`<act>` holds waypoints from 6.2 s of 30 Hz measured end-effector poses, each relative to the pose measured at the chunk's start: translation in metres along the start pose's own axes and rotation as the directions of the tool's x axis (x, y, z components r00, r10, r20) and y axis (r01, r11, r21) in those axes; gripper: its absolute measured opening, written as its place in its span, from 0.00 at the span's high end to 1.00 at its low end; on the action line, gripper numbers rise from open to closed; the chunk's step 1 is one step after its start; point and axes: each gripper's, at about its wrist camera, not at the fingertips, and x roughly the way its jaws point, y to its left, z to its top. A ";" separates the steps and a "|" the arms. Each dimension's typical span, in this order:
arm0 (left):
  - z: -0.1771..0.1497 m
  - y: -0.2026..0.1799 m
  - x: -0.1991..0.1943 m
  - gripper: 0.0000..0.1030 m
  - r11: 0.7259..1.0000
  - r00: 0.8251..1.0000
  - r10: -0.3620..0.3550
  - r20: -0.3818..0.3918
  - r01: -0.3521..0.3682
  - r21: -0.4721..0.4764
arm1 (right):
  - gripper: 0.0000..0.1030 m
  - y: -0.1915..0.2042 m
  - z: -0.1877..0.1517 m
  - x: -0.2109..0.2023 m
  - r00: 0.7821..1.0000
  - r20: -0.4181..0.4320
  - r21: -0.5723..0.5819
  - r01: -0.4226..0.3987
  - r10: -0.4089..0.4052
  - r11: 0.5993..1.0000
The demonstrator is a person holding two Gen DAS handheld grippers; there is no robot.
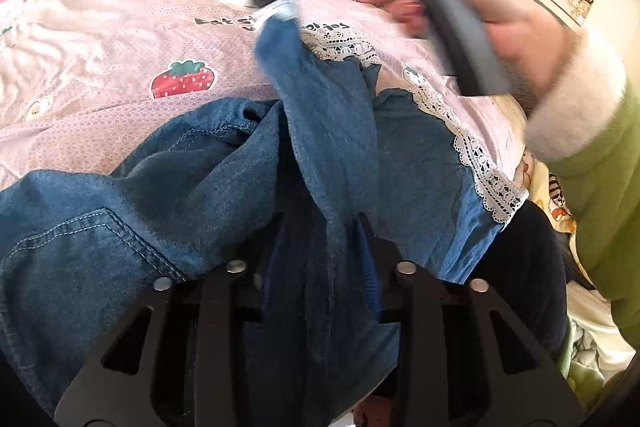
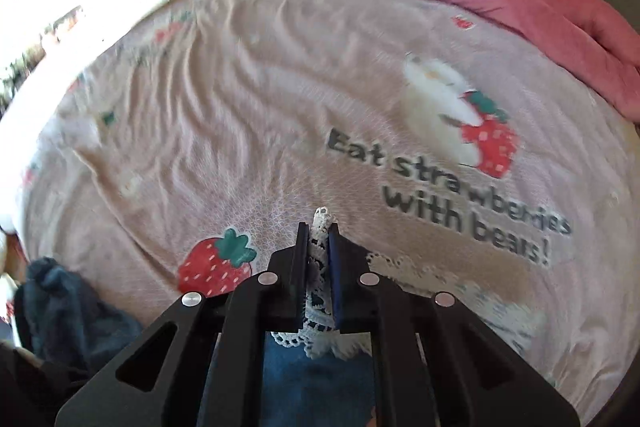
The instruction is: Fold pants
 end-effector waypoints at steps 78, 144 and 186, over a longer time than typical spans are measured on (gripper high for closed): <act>-0.066 -0.068 -0.006 1.00 0.941 0.984 0.086 -0.154 -0.030 0.337 | 0.81 0.005 -0.297 -0.111 0.986 -0.090 -0.321 0.105 -0.140 0.941; -0.023 0.057 -0.183 0.26 0.848 0.839 0.521 0.158 -0.486 -0.214 | 0.47 0.018 -0.163 -0.113 0.981 0.173 -0.014 -0.088 0.089 0.996; 0.031 -0.042 -0.012 0.20 0.989 0.989 0.148 0.006 -0.148 0.023 | 0.29 -0.023 -0.153 -0.074 0.982 0.104 0.121 -0.170 0.158 0.978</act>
